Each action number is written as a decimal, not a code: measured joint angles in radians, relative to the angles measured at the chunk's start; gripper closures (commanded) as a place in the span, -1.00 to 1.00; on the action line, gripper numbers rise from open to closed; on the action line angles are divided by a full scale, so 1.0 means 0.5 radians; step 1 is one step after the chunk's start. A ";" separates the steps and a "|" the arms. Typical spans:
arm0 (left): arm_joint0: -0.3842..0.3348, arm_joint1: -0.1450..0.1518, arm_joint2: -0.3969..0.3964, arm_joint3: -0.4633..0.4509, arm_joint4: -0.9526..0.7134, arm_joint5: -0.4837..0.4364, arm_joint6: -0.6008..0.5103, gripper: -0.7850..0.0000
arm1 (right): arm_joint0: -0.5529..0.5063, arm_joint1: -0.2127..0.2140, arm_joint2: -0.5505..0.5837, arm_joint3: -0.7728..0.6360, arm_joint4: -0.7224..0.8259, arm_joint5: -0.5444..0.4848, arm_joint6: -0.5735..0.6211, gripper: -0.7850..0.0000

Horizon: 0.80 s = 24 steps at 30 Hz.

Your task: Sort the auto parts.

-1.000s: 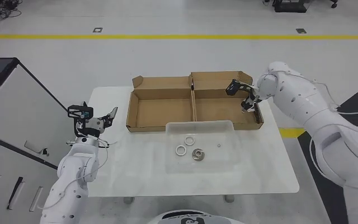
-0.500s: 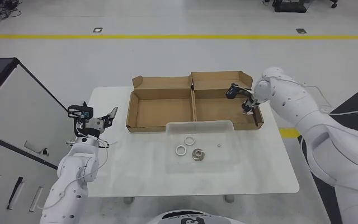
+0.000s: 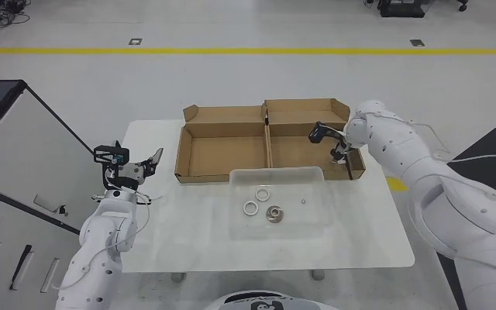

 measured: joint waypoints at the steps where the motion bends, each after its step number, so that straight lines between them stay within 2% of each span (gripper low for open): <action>1: 0.000 0.000 0.000 0.000 0.000 0.000 0.000 -1.00 | -0.003 -0.004 0.001 0.005 -0.002 -0.001 0.001 1.00; 12: 0.000 0.000 0.000 0.000 0.000 0.000 0.000 -1.00 | -0.022 -0.043 0.026 0.063 -0.021 -0.007 0.002 1.00; 13: 0.000 0.000 0.000 0.000 0.000 0.000 0.000 -1.00 | -0.024 -0.045 0.030 0.066 -0.018 -0.010 0.004 0.95; 14: 0.000 0.000 0.000 0.000 0.000 0.000 0.000 -1.00 | -0.025 -0.046 0.034 0.069 -0.015 -0.014 0.006 0.64; 17: 0.000 0.000 0.000 0.000 0.000 0.000 0.000 -1.00 | -0.027 -0.050 0.047 0.075 -0.013 -0.015 -0.002 0.33; 19: 0.000 0.000 0.000 0.000 0.000 0.000 0.000 -1.00 | -0.023 -0.050 0.057 0.072 -0.029 -0.007 -0.030 -0.26; 21: 0.000 0.000 0.000 0.000 0.000 0.000 0.000 -1.00 | -0.020 -0.048 0.068 0.065 -0.039 -0.006 -0.048 -0.64; 22: 0.000 0.000 0.000 0.000 0.000 0.000 0.000 -1.00 | -0.019 -0.047 0.072 0.062 -0.045 -0.004 -0.050 -0.91; 23: 0.000 0.000 0.000 0.000 0.000 0.000 0.000 -1.00 | -0.017 -0.046 0.077 0.058 -0.050 -0.001 -0.052 -1.00; 24: 0.000 0.000 0.000 0.000 0.000 0.000 0.000 -1.00 | -0.013 -0.044 0.084 0.053 -0.055 0.001 -0.052 -1.00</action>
